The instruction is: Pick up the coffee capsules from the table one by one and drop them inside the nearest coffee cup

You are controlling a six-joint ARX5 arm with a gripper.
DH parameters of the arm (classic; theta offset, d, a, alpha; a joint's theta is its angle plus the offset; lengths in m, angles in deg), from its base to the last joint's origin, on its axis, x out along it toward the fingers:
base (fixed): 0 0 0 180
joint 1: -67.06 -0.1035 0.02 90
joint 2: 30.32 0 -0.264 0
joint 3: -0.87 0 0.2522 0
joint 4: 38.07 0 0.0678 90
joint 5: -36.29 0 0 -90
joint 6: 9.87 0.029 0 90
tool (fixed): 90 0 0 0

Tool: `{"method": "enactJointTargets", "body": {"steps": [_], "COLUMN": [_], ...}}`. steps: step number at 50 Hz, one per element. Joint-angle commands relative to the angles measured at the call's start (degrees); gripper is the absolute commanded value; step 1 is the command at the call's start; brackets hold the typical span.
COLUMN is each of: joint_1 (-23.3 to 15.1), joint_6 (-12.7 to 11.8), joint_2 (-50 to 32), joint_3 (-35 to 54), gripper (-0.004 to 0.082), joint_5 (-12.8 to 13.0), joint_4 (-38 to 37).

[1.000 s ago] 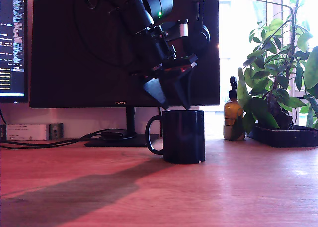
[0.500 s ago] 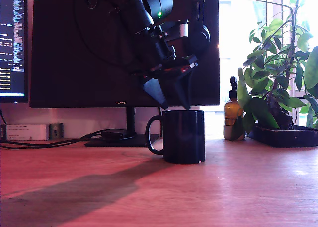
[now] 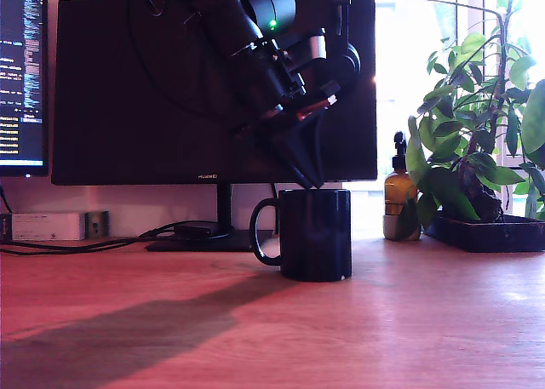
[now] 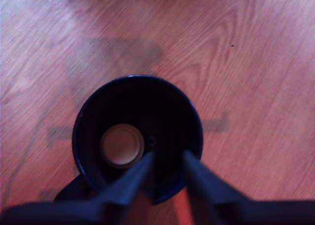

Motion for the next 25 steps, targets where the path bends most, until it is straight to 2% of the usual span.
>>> {"method": "enactJointTargets", "body": {"steps": [1, 13, 14, 25], "joint_1": [-0.3, -2.0, -2.3, -6.4], "joint_6": [-0.2, -0.9, -1.7, -1.9], "joint_2": [-2.3, -9.4, -10.3, -20.7], "joint_3": [1.7, 11.8, 12.9, 27.1], "gripper": [-0.0021, -0.0021, -0.0021, -0.0021], "joint_5": [-0.7, -1.4, -1.4, -1.6], "joint_4": [-0.7, -7.8, -8.5, -16.9]}}
